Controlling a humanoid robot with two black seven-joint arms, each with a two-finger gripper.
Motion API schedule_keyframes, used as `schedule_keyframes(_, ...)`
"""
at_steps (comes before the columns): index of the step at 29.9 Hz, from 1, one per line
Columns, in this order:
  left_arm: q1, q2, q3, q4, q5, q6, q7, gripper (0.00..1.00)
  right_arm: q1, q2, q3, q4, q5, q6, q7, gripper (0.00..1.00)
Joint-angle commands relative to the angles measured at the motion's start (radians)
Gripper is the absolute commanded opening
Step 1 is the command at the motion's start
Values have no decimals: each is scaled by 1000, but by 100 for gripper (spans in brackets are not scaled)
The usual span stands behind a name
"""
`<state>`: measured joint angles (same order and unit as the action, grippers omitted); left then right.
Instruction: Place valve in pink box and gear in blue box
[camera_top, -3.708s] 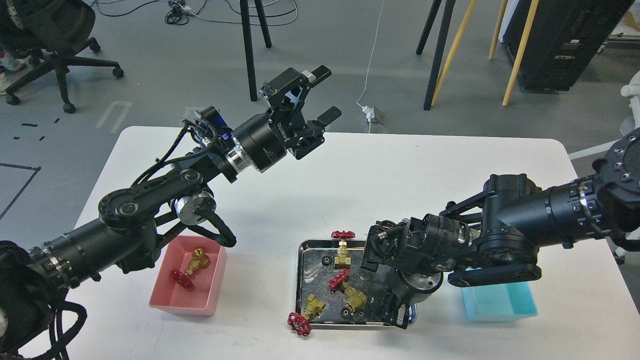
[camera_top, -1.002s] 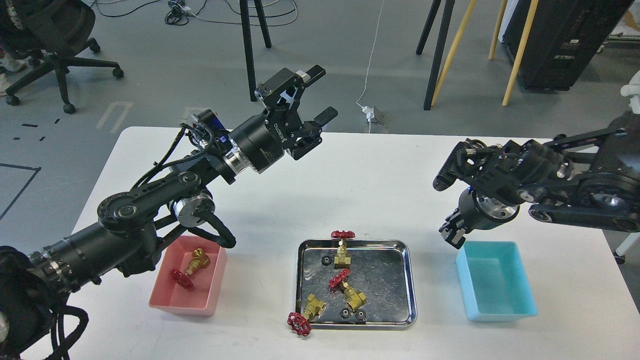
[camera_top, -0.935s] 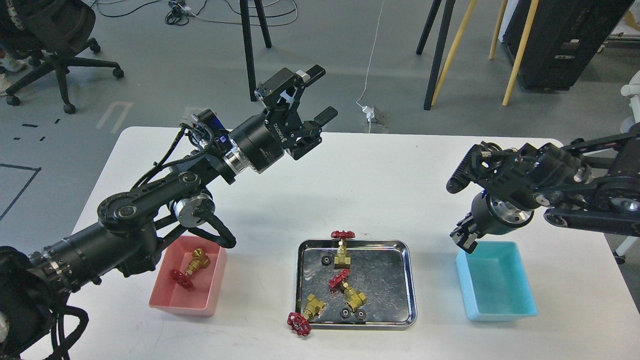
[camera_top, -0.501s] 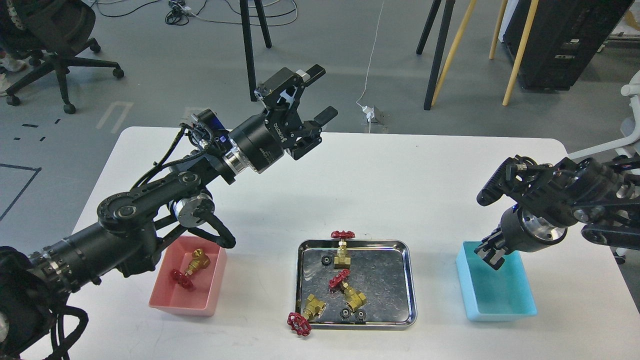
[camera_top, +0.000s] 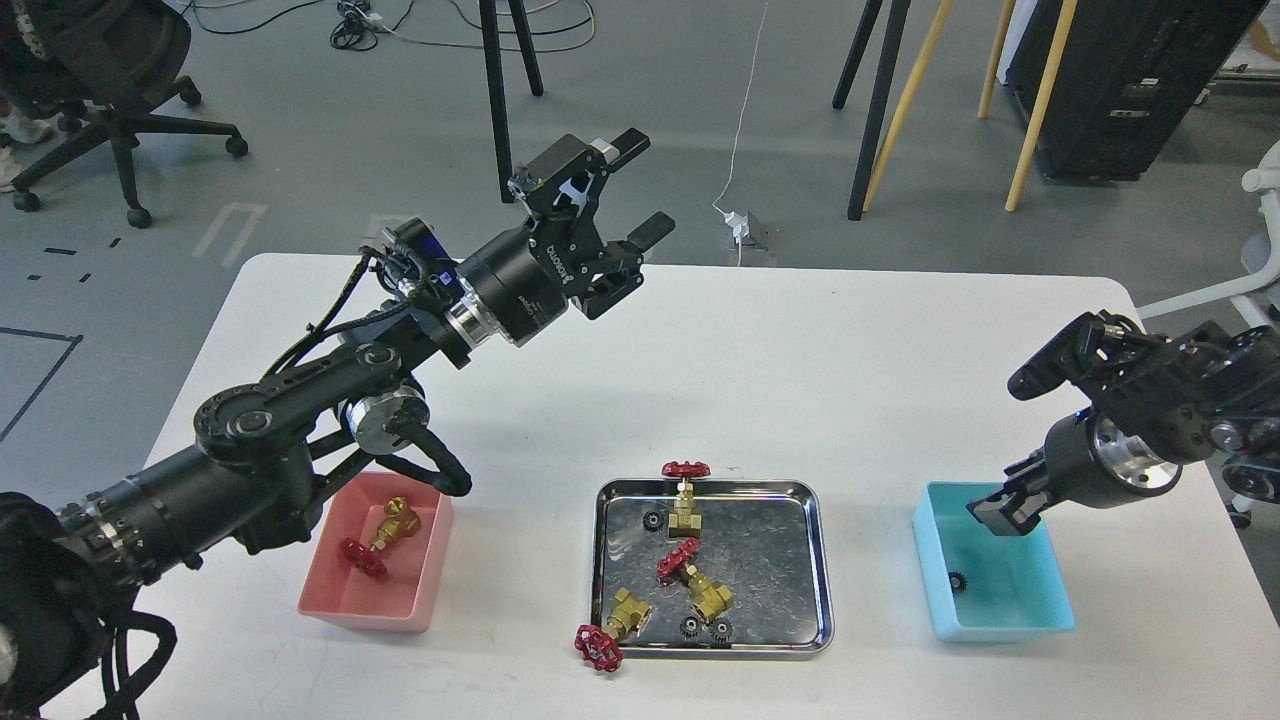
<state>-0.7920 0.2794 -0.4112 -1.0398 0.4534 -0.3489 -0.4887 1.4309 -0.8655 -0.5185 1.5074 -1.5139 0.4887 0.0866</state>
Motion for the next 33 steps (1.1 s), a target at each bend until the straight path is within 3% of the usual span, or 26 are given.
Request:
schedule_keyframes(1, -3, 6, -1, 1, 1, 1, 0, 91, -56, -55, 179, -15, 85, 0, 1, 100)
schedule_keyframes(4, -18, 14, -20, 6, -4, -4, 0, 91, -99, -84, 343, -58, 260, 0, 4, 100)
schedule_keyframes(6, -38, 26, -24, 36, -8, -28, 0, 91, -148, -87, 443, -90, 485, 0, 13, 100)
schedule_keyframes(9, -91, 63, -26, 95, -19, -140, 0, 91, -199, -83, 587, -165, 891, -70, 16, 100)
schedule_keyframes(11, -124, 81, -28, 145, -83, -140, 0, 91, -204, -73, 662, -209, 1116, -67, 27, 100)
schedule_keyframes(15, -171, 80, -34, 335, -309, -140, 0, 92, -205, 12, 735, -324, 1522, -3, 131, 100)
schedule_keyframes(17, -174, 61, -44, 423, -390, -140, 0, 92, -208, 71, 736, -421, 1661, 0, 162, 100)
schedule_keyframes(20, -168, 11, -72, 512, -432, -140, 0, 93, -256, 189, 744, -609, 1762, 0, 191, 100)
schedule_keyframes(23, -161, -22, -95, 534, -432, -140, 0, 94, -303, 317, 790, -772, 1773, 0, 191, 100)
schedule_keyframes(33, -170, -22, -97, 523, -432, -140, 0, 94, -371, 368, 863, -820, 1773, 0, 193, 100)
